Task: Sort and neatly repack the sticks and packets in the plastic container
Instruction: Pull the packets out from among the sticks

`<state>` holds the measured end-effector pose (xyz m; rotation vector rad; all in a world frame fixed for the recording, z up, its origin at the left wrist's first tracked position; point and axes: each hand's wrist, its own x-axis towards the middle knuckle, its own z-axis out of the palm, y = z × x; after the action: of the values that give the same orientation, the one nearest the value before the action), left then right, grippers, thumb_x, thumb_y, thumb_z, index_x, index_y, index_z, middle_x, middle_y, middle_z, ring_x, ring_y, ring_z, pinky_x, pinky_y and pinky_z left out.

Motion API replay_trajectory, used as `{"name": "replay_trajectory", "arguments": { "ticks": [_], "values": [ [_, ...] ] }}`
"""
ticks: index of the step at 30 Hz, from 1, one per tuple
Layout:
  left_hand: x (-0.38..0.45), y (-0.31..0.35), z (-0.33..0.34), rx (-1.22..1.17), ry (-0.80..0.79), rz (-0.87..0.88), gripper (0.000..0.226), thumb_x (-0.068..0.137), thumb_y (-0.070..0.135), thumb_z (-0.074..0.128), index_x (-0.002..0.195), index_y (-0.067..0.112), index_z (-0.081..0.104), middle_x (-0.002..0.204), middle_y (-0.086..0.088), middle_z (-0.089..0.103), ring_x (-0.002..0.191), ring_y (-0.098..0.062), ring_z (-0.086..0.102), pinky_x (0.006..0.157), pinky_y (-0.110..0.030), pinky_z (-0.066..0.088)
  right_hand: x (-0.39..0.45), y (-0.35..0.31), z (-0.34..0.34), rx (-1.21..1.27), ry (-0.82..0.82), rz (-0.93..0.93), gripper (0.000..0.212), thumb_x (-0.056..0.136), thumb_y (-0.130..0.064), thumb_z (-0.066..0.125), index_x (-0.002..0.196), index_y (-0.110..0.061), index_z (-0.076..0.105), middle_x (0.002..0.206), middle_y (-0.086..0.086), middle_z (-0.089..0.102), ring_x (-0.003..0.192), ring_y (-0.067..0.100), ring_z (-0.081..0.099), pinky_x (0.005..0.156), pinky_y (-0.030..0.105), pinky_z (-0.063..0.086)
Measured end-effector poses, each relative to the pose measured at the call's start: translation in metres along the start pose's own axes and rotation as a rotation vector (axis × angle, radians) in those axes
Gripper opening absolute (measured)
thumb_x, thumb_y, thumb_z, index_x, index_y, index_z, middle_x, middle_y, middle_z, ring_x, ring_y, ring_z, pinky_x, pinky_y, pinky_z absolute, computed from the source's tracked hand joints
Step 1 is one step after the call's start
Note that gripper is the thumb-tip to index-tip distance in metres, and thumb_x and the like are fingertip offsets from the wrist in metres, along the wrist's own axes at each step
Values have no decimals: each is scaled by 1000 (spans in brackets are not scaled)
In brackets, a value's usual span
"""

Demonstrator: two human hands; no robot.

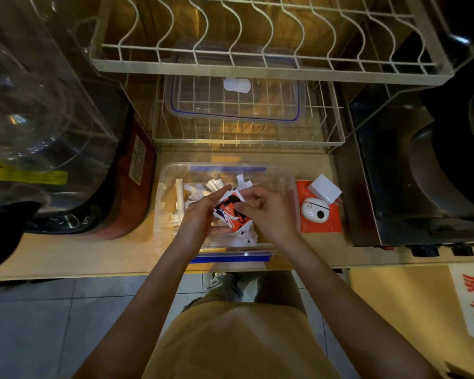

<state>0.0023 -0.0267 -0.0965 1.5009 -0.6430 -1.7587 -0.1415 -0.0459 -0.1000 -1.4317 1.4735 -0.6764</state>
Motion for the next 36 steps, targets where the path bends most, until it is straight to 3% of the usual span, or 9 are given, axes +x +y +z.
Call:
{"name": "replay_trajectory", "arguments": {
  "ticks": [4, 8, 13, 16, 20, 23, 27, 31, 36],
  "values": [
    [0, -2, 4, 181, -34, 135, 40, 90, 6, 52, 123, 29, 55, 98, 7, 67, 74, 5, 68, 58, -14, 55, -2, 3, -3, 59, -71, 60, 30, 81, -6, 68, 110, -11, 62, 111, 6, 68, 98, 10, 62, 83, 21, 50],
    [0, 4, 9, 331, -87, 227, 41, 93, 4, 47, 129, 23, 49, 113, 7, 58, 75, 17, 62, 60, -2, 48, -1, 1, -18, 147, -198, 153, 27, 86, -8, 61, 113, -8, 60, 107, 7, 68, 97, 17, 65, 85, 28, 53],
    [1, 13, 26, 714, -91, 320, 40, 96, 12, 41, 136, 16, 42, 118, 6, 46, 106, -7, 46, 76, -6, 34, -9, -2, -31, 186, -229, 160, 20, 88, -3, 56, 101, -17, 64, 85, -7, 68, 72, -3, 66, 70, 14, 53],
    [4, 14, 34, 595, -26, 305, 34, 95, 22, 44, 127, 14, 53, 114, -3, 49, 109, -19, 54, 98, -28, 43, -16, -1, -45, 302, -128, 230, 20, 88, -6, 58, 104, -15, 65, 88, -3, 70, 78, 5, 67, 71, 16, 54],
    [11, 10, 32, 823, 1, 527, 31, 91, 22, 49, 119, 12, 59, 116, -7, 55, 103, -13, 53, 88, -19, 39, -21, 5, -66, 738, 74, 382, 18, 89, -4, 52, 92, -15, 66, 86, 2, 71, 83, 16, 68, 74, 31, 56],
    [20, 1, 35, 1208, -269, 557, 31, 85, 24, 59, 114, 13, 63, 122, -6, 61, 113, -19, 52, 84, -17, 32, -21, 6, -73, 1163, 154, 448, 21, 92, -2, 44, 88, -11, 62, 72, 4, 74, 69, 14, 71, 58, 28, 60],
    [33, -11, 47, 1481, -605, 520, 26, 86, 21, 59, 110, 14, 65, 119, -3, 65, 113, -16, 56, 92, -19, 40, -22, 7, -70, 1308, 197, 486, 20, 92, -4, 42, 86, -10, 60, 64, 3, 73, 66, 14, 69, 57, 24, 58],
    [40, -17, 59, 1571, -659, 502, 20, 88, 15, 50, 92, 10, 69, 98, -5, 69, 92, -17, 61, 86, -24, 46, -18, 8, -68, 1338, 224, 486, 20, 93, -3, 40, 89, -10, 59, 65, 3, 73, 64, 13, 69, 53, 23, 57],
    [37, -22, 70, 1592, -643, 571, 24, 93, 9, 42, 102, 3, 64, 107, -12, 67, 101, -22, 61, 91, -23, 40, -17, 10, -65, 1269, 195, 468, 20, 93, -2, 40, 103, -8, 57, 92, 9, 64, 80, 16, 64, 58, 24, 59]
  ]
}}
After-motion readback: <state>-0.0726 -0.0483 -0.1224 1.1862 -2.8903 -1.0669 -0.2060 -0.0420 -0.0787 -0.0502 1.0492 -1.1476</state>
